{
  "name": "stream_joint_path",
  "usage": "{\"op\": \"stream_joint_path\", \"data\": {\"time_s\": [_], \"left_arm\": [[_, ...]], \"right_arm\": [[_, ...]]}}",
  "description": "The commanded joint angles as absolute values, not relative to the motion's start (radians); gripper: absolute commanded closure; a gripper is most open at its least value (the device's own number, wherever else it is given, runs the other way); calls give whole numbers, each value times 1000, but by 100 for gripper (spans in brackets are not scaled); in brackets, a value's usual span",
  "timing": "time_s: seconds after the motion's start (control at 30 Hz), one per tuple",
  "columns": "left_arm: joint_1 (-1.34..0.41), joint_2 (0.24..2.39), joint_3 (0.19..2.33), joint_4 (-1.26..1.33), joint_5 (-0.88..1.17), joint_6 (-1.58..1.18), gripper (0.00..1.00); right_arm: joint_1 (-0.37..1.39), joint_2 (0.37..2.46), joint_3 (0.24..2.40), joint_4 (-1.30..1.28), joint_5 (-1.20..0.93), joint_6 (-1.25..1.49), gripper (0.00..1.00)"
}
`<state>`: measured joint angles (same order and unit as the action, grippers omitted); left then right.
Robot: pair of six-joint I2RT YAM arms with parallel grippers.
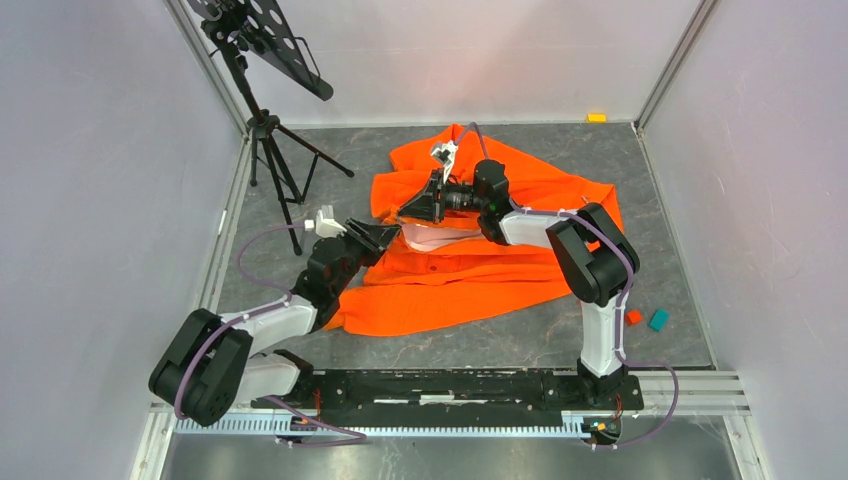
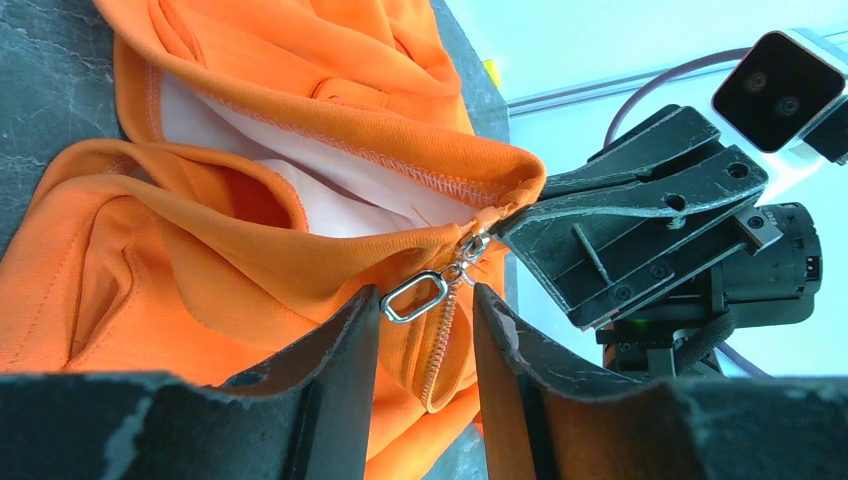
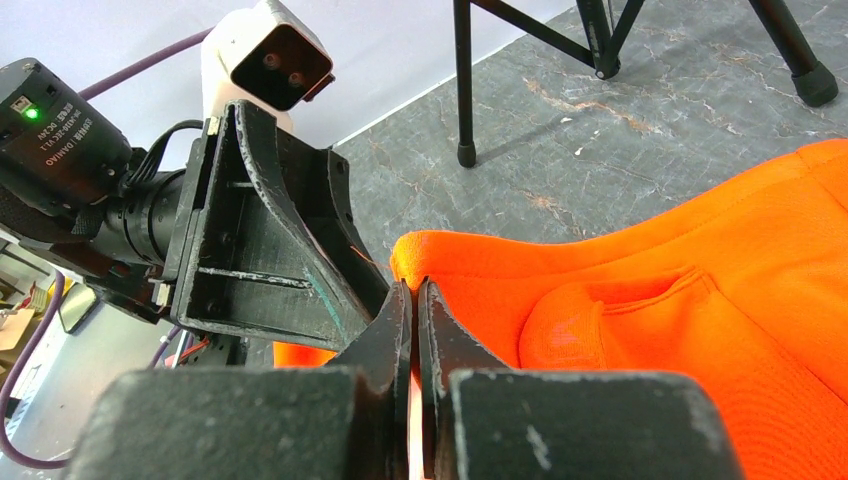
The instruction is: Zip up the jacket
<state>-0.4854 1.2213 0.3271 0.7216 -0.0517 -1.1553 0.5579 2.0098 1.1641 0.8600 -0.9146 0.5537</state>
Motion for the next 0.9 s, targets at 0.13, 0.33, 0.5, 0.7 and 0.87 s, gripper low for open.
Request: {"op": "stream_joint_path", "data": {"time_s": [0.13,0.33,0.5,0.7,0.87], "left_arm": [[-482,1205,313,828,-77,-1196,59],[-482,1210,310,827,-71,-1203,64],[-482,1239,310,857,-61,-1219,68],[-482,1256,309,869,-63,-1224,70],[-482,1254,307,867,-74,-1225,66]], "right_arm": [[560,1986,1167,925,-917,556,100],[560,1986,1167,925,-917,557,100],[559,1982,1166,916,-917,546,100],[560,1980,1167,910,-916,543,100],[560,1982,1167,908,-916,542,100]]}}
